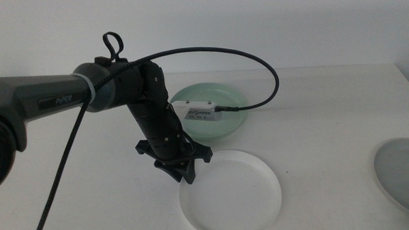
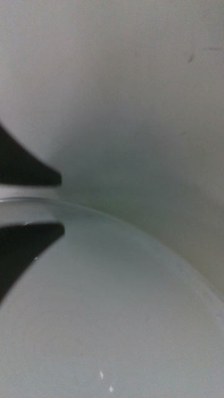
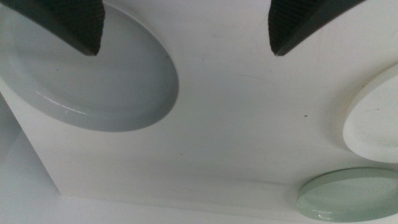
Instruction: Stack the three bowls on top of each other.
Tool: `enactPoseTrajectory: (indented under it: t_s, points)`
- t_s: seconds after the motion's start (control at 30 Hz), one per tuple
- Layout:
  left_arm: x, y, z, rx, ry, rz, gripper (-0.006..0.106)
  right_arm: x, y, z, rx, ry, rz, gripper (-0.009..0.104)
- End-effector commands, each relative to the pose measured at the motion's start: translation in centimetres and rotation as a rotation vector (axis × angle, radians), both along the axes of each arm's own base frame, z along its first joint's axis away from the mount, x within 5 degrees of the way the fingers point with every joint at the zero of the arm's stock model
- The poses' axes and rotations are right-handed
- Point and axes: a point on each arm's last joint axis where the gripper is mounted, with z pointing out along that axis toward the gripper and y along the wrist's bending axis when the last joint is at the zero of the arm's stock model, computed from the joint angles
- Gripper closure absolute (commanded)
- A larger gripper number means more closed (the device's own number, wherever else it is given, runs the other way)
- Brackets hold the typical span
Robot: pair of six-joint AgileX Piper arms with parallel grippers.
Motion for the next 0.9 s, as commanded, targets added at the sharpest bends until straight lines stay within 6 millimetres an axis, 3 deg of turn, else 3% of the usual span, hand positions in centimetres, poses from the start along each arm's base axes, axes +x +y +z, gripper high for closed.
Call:
enactPoseTrajectory:
  t_s: [0.0,0.17,0.4,0.53,0.7,0.87]
  points:
    - [0.1,-0.2,3.4,-0.056,-0.054,0.017,0.062,0.0,-0.1,0.8,-0.009,-0.092,-0.008,0.025]
    - [0.6,0.8,6.1,-0.034,-0.053,0.013,0.010,0.0,-0.1,0.8,-0.009,-0.092,-0.008,0.025]
    - [2.1,3.0,13.9,-0.043,-0.224,0.082,0.010,0.0,-0.1,0.8,-0.009,-0.092,-0.008,0.025]
    - [3.5,4.3,16.5,-0.019,-0.357,0.197,0.010,0.0,-0.1,0.8,-0.009,-0.092,-0.008,0.025]
    - [6.2,4.8,16.5,-0.024,-0.560,0.296,0.010,0.0,-0.1,0.8,-0.009,-0.092,-0.008,0.025]
    - [9.1,4.4,13.2,-0.016,-0.628,0.364,0.010,0.0,-0.1,0.8,-0.009,-0.092,-0.008,0.025]
